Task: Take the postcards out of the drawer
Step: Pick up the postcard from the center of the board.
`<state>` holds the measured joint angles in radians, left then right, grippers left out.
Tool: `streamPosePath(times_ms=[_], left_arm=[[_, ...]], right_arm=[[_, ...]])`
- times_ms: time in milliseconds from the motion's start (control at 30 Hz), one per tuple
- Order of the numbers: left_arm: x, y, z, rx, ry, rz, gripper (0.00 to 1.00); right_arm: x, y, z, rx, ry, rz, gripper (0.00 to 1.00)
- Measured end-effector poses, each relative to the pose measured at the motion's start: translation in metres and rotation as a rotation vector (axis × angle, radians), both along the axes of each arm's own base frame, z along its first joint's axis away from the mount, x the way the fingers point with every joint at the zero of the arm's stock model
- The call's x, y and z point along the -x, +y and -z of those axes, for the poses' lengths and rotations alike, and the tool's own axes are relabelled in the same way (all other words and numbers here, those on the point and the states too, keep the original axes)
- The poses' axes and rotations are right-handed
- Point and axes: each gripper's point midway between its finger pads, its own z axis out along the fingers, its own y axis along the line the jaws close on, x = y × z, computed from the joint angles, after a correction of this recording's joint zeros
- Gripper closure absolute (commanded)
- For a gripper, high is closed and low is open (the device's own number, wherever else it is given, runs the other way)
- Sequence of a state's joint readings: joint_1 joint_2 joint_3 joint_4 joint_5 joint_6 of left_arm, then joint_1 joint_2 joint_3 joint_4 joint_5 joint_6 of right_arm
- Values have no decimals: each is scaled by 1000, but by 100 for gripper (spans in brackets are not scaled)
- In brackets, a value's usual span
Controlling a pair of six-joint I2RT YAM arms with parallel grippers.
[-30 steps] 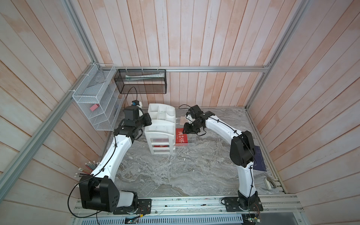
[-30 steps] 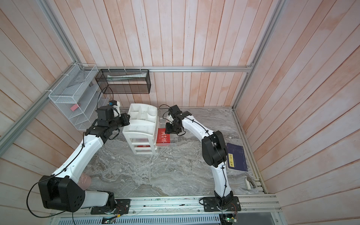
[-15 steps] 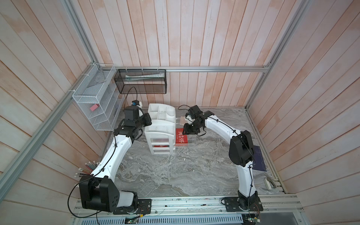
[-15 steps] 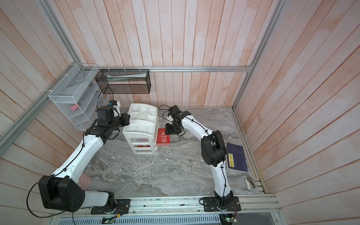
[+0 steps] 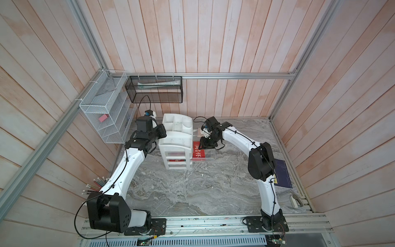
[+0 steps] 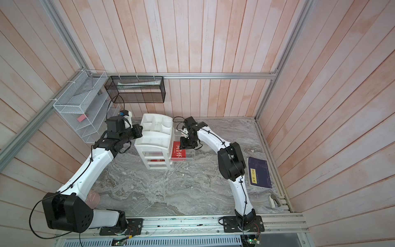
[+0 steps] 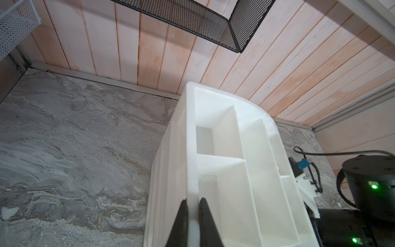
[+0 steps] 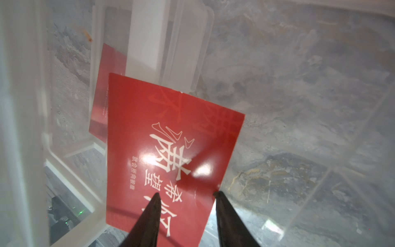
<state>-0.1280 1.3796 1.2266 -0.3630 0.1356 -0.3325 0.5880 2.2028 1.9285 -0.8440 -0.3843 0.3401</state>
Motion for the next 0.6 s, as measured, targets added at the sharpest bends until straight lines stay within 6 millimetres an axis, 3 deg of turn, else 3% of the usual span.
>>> streamPosePath(times_ms=[600], left_arm=[[0, 0, 0, 0, 0, -1, 100]], right_arm=[[7, 8, -22, -246, 16, 13, 60]])
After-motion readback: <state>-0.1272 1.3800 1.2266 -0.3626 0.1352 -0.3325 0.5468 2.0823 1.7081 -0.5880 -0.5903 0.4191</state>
